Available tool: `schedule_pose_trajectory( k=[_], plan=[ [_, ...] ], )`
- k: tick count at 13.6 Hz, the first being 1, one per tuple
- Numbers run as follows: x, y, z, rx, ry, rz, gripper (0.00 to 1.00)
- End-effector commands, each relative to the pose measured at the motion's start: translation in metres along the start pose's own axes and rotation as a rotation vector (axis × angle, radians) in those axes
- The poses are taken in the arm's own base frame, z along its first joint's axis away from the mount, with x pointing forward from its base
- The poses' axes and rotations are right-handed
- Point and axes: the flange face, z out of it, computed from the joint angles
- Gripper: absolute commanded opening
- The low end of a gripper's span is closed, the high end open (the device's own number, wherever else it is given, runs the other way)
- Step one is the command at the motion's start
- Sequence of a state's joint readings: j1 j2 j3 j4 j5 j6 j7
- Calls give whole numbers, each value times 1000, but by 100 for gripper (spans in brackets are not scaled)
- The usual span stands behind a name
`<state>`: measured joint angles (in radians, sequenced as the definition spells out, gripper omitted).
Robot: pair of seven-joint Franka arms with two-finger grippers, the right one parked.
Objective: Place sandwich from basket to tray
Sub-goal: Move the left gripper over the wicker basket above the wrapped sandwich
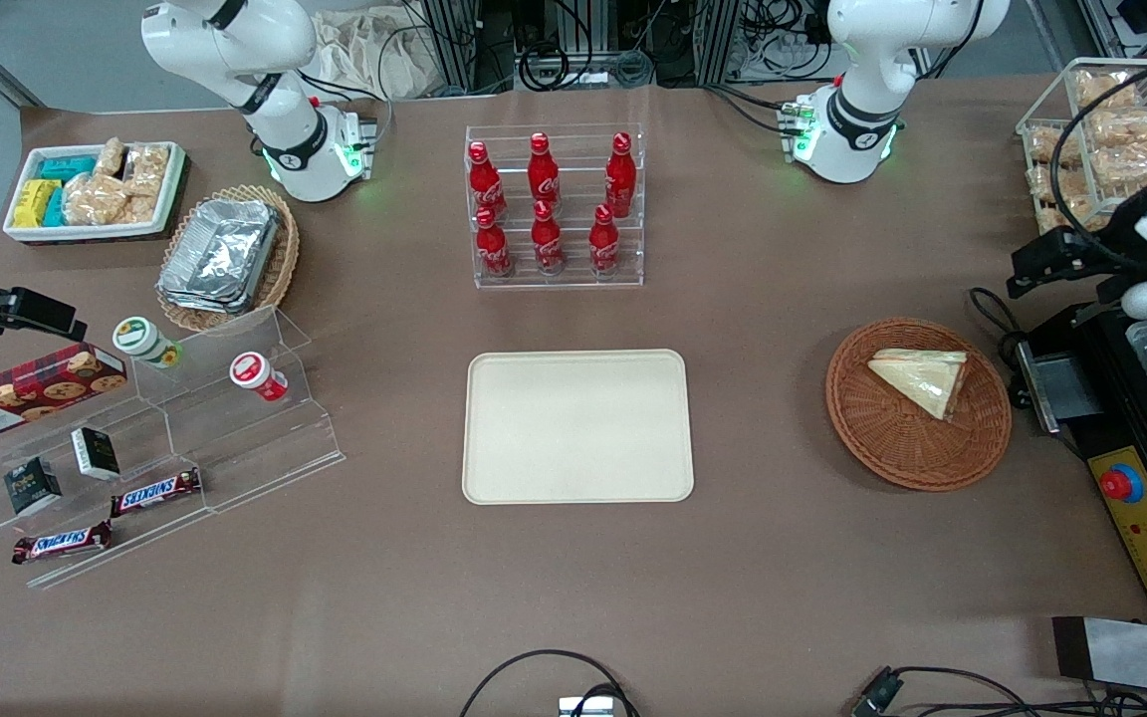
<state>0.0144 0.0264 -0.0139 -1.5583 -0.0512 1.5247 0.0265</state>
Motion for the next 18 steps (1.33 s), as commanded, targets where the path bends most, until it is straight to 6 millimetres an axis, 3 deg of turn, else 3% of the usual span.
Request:
schedule_pose_trajectory(
  k=[1, 5, 10, 18],
  plan=[
    [7, -28, 32, -3, -55, -84, 100],
    [2, -53, 116, 0, -57, -282, 100],
    [-36, -78, 195, -5, -18, -391, 100],
    [-64, -123, 252, -33, -6, -546, 100]
  ],
)
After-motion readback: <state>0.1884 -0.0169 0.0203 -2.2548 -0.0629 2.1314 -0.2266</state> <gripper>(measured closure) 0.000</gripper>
